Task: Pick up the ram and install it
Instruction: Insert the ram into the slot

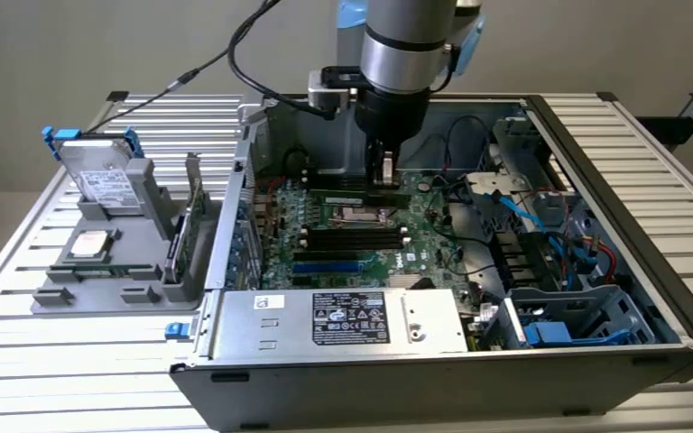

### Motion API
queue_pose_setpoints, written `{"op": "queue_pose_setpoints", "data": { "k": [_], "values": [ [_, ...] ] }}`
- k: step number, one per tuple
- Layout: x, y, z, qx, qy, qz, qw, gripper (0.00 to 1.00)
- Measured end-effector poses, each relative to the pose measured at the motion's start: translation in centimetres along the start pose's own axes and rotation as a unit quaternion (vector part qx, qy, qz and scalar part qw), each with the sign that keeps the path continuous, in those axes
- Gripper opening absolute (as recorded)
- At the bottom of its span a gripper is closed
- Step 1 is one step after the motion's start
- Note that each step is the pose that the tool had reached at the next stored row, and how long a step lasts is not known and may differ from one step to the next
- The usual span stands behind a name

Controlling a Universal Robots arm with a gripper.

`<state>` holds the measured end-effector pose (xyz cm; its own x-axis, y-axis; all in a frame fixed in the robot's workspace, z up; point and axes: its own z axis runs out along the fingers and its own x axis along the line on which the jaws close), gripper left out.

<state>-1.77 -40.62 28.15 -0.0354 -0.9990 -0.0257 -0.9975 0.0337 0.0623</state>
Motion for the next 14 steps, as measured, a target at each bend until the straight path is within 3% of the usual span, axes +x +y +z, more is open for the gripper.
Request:
{"op": "queue_pose_setpoints", "data": {
  "k": [1,3,14],
  "values": [
    [-0.2,0.17,0.74,0.0001,0.0011,0.001,1.0000,0.14],
    [-0.4,0.21,1.07,0.0001,0.0023,-0.003,1.0000,0.14],
    [-0.6,0.59,2.23,-0.0009,0.0145,-0.057,0.9983,0.14]
  ]
}}
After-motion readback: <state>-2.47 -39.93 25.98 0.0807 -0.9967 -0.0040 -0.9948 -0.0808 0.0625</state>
